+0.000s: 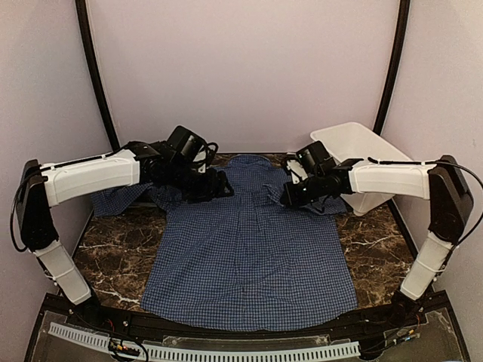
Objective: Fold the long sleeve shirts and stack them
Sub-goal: Pass from the right arm to the left
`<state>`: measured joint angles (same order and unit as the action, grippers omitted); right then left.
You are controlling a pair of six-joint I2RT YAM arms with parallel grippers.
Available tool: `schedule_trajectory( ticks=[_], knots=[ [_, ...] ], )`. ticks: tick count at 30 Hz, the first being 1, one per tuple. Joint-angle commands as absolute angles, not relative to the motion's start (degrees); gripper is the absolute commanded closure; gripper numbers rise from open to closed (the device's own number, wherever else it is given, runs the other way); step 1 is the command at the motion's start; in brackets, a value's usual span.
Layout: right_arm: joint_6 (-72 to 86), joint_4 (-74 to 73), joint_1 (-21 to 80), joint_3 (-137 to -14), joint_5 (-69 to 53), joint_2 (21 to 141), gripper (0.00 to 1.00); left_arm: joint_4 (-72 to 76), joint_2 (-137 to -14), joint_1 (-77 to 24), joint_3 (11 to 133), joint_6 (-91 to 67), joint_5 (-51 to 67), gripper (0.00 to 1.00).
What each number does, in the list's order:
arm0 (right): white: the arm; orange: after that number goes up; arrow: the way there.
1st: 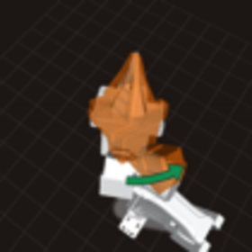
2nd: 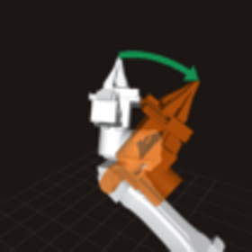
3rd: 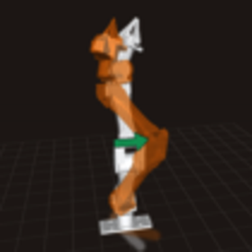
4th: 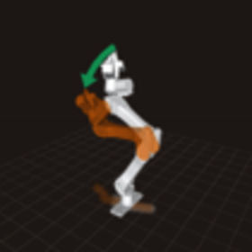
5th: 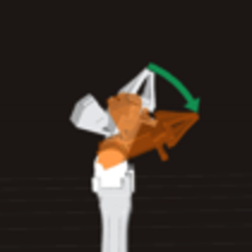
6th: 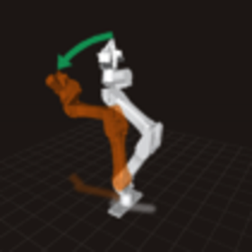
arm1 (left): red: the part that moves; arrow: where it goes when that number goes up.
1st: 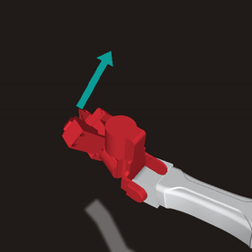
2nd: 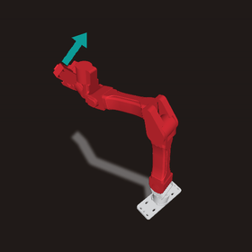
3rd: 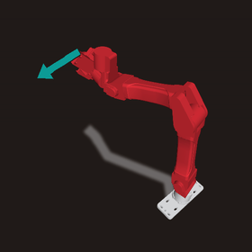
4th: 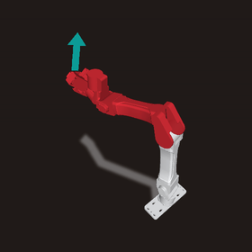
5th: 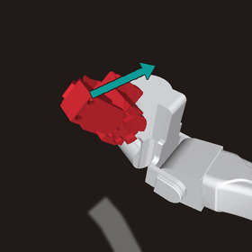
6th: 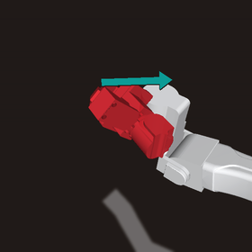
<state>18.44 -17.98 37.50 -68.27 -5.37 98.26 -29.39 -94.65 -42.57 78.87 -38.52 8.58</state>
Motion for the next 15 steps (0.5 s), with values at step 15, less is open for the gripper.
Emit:
schedule_trajectory(
  ticks=[15],
  knots=[
    [22.4,-12.8,40.5,-72.8,-13.9,98.0,1.00,9.5,-114.5,-37.9,85.6,-48.7,29.1,0.11]
  ],
)
